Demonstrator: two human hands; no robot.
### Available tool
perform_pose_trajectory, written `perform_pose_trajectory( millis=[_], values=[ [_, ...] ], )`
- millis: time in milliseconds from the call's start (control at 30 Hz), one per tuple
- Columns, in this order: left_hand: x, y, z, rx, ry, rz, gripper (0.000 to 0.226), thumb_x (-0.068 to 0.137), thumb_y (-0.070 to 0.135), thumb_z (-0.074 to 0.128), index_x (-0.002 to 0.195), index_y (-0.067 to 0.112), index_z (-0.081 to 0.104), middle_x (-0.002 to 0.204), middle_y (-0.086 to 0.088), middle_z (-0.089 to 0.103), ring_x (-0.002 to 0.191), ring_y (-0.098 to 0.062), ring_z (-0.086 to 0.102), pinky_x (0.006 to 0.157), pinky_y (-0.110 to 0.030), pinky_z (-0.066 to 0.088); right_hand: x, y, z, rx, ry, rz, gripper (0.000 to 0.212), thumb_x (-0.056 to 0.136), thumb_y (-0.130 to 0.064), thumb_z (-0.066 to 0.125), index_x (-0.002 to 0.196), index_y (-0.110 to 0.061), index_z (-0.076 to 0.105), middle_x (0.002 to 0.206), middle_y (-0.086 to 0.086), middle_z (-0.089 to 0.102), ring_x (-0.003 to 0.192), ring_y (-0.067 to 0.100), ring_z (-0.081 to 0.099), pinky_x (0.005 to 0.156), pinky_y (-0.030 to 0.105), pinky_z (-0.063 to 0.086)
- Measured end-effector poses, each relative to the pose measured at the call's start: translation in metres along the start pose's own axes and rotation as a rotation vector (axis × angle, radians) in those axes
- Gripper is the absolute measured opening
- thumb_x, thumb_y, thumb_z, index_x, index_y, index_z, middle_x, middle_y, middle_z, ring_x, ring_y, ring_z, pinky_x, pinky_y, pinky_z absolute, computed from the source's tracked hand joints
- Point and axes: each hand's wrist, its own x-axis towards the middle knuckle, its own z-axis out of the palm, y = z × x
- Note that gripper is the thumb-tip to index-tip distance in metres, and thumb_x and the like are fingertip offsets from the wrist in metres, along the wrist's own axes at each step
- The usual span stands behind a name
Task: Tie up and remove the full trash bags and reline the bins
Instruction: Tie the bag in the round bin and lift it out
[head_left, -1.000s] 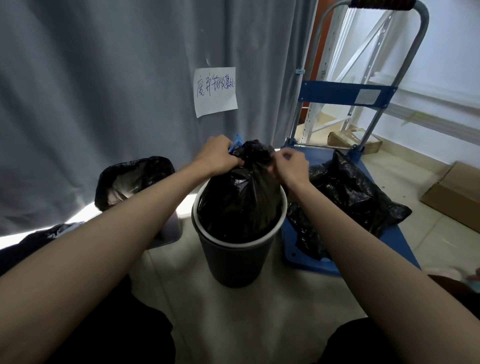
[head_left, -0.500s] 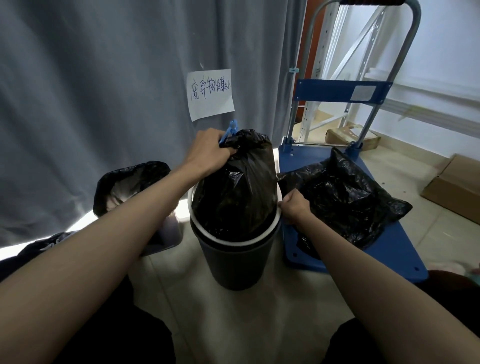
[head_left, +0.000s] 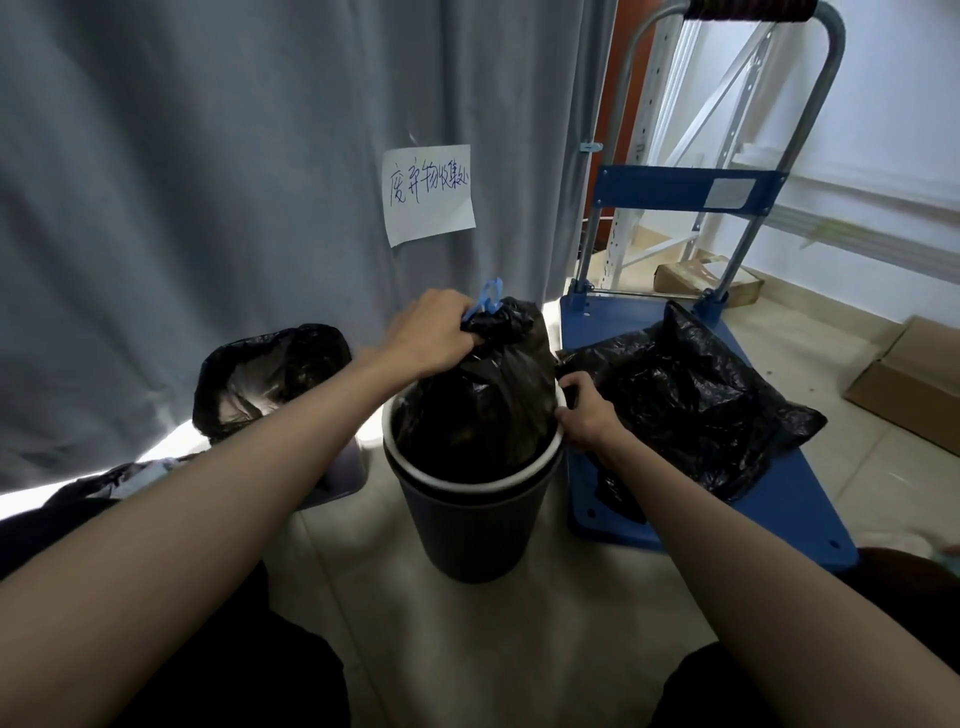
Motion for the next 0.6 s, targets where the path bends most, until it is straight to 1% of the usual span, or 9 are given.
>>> perform_pose_trajectory(
  millis=[67,200,267,333,400,467,500,533,600],
  values=[
    [0.001,0.001,0.0,-0.045,0.037,0.01,0.009,0.083,0.024,0.064,0.077,0.02,0.061,0.081,-0.005,0.062,0.083,-0.032,0.061,0.075,-0.04,0.052,0.0,0.002,0.001,-0.06,-0.012,-0.002,0.039,0.094,-0.017,0.053,0.131,-0.026,0.042,0.116,0.02,0.055,0.102,0.036,0.059,0.085,0.048,0.056],
    [0.01,-0.004,-0.021,-0.286,0.187,-0.001,0.006,0.085,0.017,0.067,0.089,0.019,0.072,0.082,-0.002,0.066,0.081,-0.018,0.061,0.068,-0.025,0.043,0.0,0.003,0.0,-0.12,-0.054,0.0,0.047,0.094,-0.01,0.049,0.137,-0.027,0.04,0.119,0.021,0.053,0.101,0.036,0.06,0.084,0.047,0.057],
    [0.015,-0.009,-0.037,-0.362,0.253,-0.043,0.007,0.084,0.019,0.069,0.09,0.017,0.072,0.081,0.001,0.067,0.075,-0.011,0.06,0.059,-0.012,0.041,0.001,0.003,0.0,-0.151,-0.066,-0.003,0.05,0.094,-0.007,0.047,0.139,-0.028,0.037,0.119,0.021,0.052,0.099,0.037,0.061,0.082,0.048,0.058],
    [0.019,-0.013,-0.052,-0.439,0.298,-0.092,0.003,0.084,0.022,0.069,0.087,0.023,0.071,0.074,0.009,0.065,0.066,-0.001,0.056,0.054,-0.008,0.037,0.001,0.002,0.0,-0.2,-0.075,-0.011,0.052,0.094,-0.007,0.046,0.14,-0.028,0.035,0.12,0.022,0.05,0.093,0.037,0.062,0.074,0.044,0.06],
    [0.023,-0.014,-0.065,-0.504,0.323,-0.09,0.006,0.083,0.024,0.07,0.085,0.03,0.068,0.071,0.017,0.063,0.064,0.007,0.055,0.054,-0.01,0.039,0.001,0.001,0.002,-0.247,-0.081,-0.03,0.052,0.093,-0.009,0.047,0.14,-0.027,0.035,0.115,0.021,0.052,0.082,0.033,0.064,0.058,0.036,0.058],
    [0.024,-0.012,-0.076,-0.517,0.344,-0.068,0.005,0.083,0.024,0.07,0.085,0.028,0.068,0.07,0.016,0.062,0.06,0.009,0.056,0.054,-0.009,0.042,0.001,0.001,0.003,-0.264,-0.093,-0.037,0.051,0.093,-0.01,0.048,0.14,-0.027,0.035,0.107,0.016,0.051,0.071,0.027,0.061,0.045,0.029,0.051],
    [0.025,-0.011,-0.08,-0.522,0.352,-0.057,0.005,0.083,0.023,0.07,0.083,0.027,0.068,0.068,0.017,0.062,0.057,0.01,0.056,0.052,-0.006,0.041,0.002,0.0,0.004,-0.276,-0.105,-0.034,0.051,0.093,-0.012,0.05,0.14,-0.027,0.035,0.108,0.015,0.051,0.071,0.025,0.06,0.044,0.028,0.05],
    [0.025,-0.01,-0.085,-0.519,0.362,-0.045,0.007,0.083,0.021,0.07,0.08,0.026,0.067,0.065,0.018,0.061,0.056,0.01,0.056,0.049,-0.004,0.039,0.002,-0.003,0.004,-0.302,-0.11,-0.029,0.052,0.092,-0.015,0.051,0.141,-0.027,0.035,0.113,0.015,0.052,0.077,0.026,0.06,0.05,0.03,0.052],
    [0.026,-0.009,-0.097,-0.495,0.389,-0.024,0.018,0.084,0.02,0.069,0.069,0.027,0.062,0.057,0.019,0.059,0.055,0.011,0.055,0.048,-0.005,0.037,0.002,-0.012,0.002,-0.344,-0.052,-0.032,0.053,0.09,-0.019,0.053,0.141,-0.026,0.037,0.125,0.015,0.054,0.099,0.032,0.059,0.076,0.041,0.055]
  ],
)
